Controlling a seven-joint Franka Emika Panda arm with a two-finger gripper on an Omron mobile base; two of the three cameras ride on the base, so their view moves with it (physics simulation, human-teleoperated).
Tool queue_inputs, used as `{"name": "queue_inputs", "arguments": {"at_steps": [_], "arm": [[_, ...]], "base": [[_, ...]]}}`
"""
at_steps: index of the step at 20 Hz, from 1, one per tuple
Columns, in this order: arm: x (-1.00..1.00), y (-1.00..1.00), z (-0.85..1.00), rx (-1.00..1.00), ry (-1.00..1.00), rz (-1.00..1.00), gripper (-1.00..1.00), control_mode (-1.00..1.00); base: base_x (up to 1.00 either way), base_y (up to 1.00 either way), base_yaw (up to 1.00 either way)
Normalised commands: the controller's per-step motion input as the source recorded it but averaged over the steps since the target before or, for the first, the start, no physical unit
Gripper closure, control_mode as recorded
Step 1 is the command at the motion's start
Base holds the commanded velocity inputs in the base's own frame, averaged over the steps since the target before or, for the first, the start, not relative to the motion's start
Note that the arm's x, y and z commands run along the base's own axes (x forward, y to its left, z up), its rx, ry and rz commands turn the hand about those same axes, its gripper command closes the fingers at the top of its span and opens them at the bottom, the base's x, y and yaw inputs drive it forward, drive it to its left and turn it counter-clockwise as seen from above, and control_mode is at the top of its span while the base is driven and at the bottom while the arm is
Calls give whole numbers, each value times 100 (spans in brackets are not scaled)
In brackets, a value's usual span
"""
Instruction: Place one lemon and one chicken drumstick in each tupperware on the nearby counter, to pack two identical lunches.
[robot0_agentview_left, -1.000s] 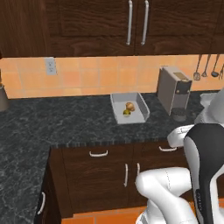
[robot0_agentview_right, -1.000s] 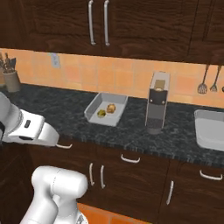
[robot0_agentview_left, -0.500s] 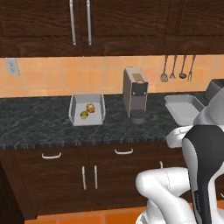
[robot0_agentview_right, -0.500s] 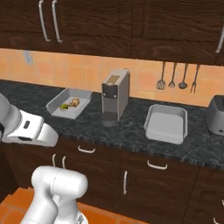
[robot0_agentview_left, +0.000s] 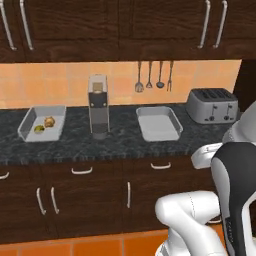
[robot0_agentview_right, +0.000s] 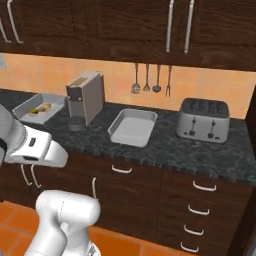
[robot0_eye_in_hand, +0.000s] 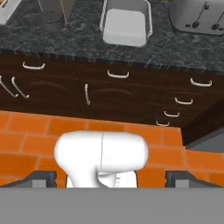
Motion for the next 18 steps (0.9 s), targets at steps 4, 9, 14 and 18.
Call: {"name": "queue_inputs", "arguments": {"at_steps": [4,9,14,18], "arm": [[0,0,0,0,0,0,-100,100],[0,0,0,0,0,0,-100,100],[0,0,0,0,0,0,-100,100],[0,0,0,0,0,0,-100,100]], "base": [[-28,-58,-30],[-31,-52,-31],[-17,-57,-10],[-15,-83,-1]]}}
